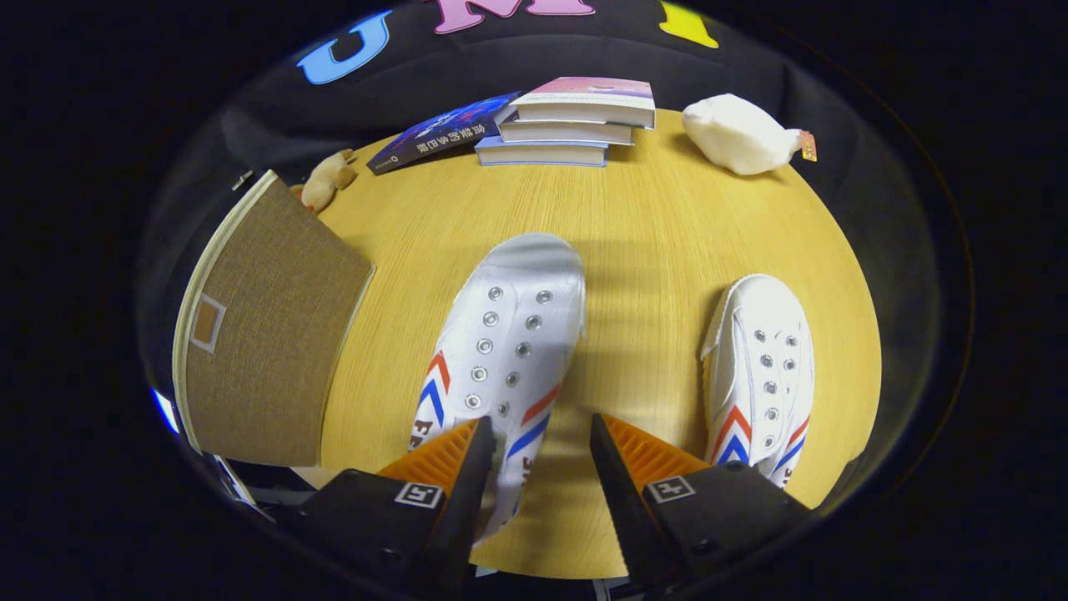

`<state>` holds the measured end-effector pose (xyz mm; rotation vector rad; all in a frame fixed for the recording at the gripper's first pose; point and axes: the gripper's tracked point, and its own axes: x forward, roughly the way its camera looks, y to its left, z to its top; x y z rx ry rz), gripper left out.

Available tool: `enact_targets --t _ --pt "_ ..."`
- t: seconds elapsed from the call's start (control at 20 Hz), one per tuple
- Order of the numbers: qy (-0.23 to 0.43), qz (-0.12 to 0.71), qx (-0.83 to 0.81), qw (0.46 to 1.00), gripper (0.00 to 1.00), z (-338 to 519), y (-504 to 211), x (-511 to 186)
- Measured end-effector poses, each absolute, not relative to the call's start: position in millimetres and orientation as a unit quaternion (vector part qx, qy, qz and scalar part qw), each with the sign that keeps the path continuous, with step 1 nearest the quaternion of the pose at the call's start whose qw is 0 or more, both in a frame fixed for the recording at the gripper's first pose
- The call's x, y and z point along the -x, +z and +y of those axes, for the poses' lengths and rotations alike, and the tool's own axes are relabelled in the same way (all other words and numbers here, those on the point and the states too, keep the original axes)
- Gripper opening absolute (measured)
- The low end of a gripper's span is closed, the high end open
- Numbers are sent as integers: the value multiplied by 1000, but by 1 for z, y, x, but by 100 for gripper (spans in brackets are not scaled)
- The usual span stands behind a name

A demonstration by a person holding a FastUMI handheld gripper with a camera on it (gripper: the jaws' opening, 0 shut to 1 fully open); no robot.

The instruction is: Open the storage box then place both shoes into the box .Put the left shoe in first, then the right shoe, with the right side of both shoes facing outward in a uniform manner.

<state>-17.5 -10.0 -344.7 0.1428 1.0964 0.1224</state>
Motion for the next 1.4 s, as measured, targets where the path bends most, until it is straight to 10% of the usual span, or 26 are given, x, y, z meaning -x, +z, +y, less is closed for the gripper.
enact_targets --t 0.2,0.55,1.4 --pt "65 525 -91 844 38 -1 -345 18" --pt "16 533 -161 831 8 -5 -342 18" --pt "-3 411 -207 888 5 49 -139 20"
